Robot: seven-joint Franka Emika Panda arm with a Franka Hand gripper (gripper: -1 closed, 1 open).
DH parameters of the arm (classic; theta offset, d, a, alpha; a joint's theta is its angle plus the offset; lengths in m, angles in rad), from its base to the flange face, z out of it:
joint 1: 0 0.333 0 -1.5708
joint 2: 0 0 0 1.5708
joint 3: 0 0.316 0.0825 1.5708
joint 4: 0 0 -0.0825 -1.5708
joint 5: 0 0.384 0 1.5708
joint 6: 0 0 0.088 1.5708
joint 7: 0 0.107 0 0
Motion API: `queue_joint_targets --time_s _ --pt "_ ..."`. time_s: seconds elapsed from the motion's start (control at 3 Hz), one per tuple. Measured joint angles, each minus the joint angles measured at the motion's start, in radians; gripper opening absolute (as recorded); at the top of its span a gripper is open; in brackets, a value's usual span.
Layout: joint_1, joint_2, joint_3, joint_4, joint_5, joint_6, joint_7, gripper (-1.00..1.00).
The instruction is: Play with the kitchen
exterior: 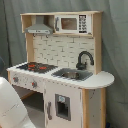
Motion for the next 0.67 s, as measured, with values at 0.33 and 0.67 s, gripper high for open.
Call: queue_joint_targets --time_s 0.33,0.67 --pt "-0.014 -0.005 0.0 0.083 -0.016 0.047 -0.04 1.0" --pt "-0.054 -0.024 0.01 0.119 -0.016 0.14 0.0 1.0"
